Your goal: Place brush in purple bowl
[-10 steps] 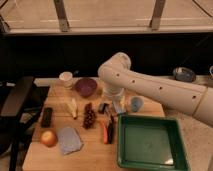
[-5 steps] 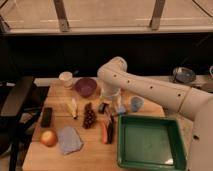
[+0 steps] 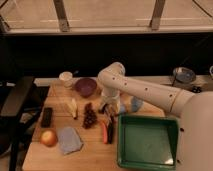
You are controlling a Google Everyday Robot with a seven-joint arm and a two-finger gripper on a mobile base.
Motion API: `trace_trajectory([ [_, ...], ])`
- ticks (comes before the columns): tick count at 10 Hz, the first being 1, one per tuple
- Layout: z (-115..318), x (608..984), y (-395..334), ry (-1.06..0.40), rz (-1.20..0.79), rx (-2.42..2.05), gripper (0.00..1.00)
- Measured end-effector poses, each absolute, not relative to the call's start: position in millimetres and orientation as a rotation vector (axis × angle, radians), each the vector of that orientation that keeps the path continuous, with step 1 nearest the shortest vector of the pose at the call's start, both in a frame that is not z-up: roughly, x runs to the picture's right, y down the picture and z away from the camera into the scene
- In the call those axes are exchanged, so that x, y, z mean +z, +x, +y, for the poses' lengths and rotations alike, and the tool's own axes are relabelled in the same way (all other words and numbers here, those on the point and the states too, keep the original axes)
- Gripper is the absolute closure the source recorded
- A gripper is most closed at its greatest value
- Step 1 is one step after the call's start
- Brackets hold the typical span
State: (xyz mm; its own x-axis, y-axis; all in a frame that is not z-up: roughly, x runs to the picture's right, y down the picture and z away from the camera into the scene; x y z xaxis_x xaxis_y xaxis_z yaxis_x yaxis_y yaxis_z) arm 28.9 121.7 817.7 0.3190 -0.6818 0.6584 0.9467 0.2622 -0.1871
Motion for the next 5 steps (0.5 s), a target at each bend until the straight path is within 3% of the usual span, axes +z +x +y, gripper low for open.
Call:
trace_trajectory([
  [5,153.6,838.9,25.0,-0.668,-0.577,-1.196,0.35],
])
